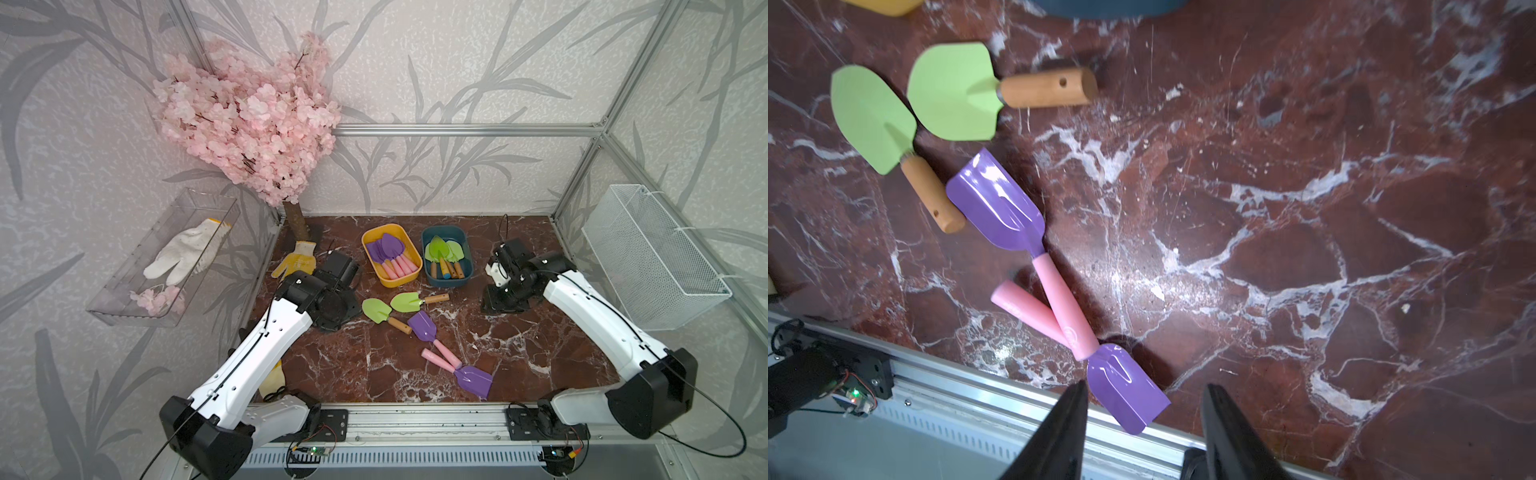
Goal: Sort the small shovels by color and place them into the storage box
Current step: Pick up the shovel from the center of the board.
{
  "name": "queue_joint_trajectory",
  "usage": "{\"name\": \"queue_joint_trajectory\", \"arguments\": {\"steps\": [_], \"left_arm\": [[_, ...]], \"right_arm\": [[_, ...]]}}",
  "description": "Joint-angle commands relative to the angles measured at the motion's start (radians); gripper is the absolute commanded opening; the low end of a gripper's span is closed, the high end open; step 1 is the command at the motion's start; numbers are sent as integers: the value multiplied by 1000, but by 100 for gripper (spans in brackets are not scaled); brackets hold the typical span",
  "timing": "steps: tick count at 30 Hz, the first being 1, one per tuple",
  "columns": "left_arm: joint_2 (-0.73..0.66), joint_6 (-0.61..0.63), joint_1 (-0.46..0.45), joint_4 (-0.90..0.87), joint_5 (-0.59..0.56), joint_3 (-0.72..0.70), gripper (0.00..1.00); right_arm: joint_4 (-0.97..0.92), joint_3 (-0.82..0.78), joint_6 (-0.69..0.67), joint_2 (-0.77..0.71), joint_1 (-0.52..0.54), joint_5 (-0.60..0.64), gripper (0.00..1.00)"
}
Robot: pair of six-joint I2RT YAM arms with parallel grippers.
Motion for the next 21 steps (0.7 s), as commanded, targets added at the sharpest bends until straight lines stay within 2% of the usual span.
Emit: {"name": "queue_joint_trajectory", "arguments": {"steps": [1,9,21], "left_arm": [[9,-65,-43,21,-24,-31,59],[62,-285,-200,137,-71,-74,59],[69,-467,-241,246,-38,-172,62]], "right_arm": [[53,-69,12,-46,-5,-49,49],[46,-126,6,-70,-5,-57,49],[4,-103,3,-78,-7,-46,49]]}}
